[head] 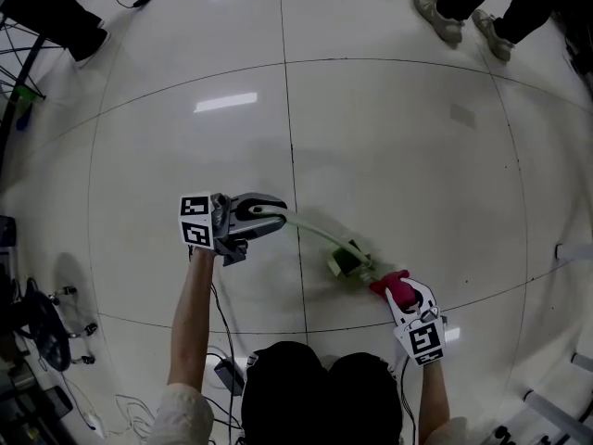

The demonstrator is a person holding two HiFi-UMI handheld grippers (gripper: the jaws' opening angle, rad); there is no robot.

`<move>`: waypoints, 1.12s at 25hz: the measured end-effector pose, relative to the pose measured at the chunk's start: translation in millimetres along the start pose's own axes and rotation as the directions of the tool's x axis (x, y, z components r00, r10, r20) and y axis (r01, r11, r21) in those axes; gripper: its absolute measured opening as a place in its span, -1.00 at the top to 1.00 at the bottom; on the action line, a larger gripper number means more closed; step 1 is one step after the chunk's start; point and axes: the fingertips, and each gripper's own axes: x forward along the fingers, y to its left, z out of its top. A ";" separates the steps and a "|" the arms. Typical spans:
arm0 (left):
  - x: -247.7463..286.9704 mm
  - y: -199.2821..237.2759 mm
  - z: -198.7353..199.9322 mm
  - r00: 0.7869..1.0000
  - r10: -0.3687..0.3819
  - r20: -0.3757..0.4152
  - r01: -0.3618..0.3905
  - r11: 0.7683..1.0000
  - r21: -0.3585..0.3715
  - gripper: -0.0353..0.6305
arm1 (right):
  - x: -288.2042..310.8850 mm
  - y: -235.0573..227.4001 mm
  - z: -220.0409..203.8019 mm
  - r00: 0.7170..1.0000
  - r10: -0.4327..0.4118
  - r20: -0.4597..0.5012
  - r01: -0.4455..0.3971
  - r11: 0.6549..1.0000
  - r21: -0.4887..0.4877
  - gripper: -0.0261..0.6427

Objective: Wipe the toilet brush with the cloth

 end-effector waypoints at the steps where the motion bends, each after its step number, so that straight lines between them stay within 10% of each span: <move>1: 3.6 -13.2 11.9 1.000 -0.002 0.027 0.001 0.999 0.046 0.53 | -3.1 -2.5 2.3 1.000 -0.010 0.003 0.010 1.000 0.015 0.72; 8: 22.4 -115.3 111.4 0.986 -0.051 0.159 -0.008 0.938 0.348 0.54 | -33.0 -37.9 28.0 0.992 -0.125 0.021 0.121 0.980 0.158 0.72; 21: 22.2 -206.1 209.2 0.986 -0.041 0.163 -0.059 0.822 0.566 0.54 | -83.9 -81.9 73.8 0.940 -0.340 0.017 0.315 0.890 0.330 0.72; 28: 43.0 -295.2 273.8 0.981 0.038 0.192 -0.114 0.910 0.398 0.54 | -166.3 -27.1 296.0 0.958 -0.170 0.233 0.119 0.968 0.220 0.72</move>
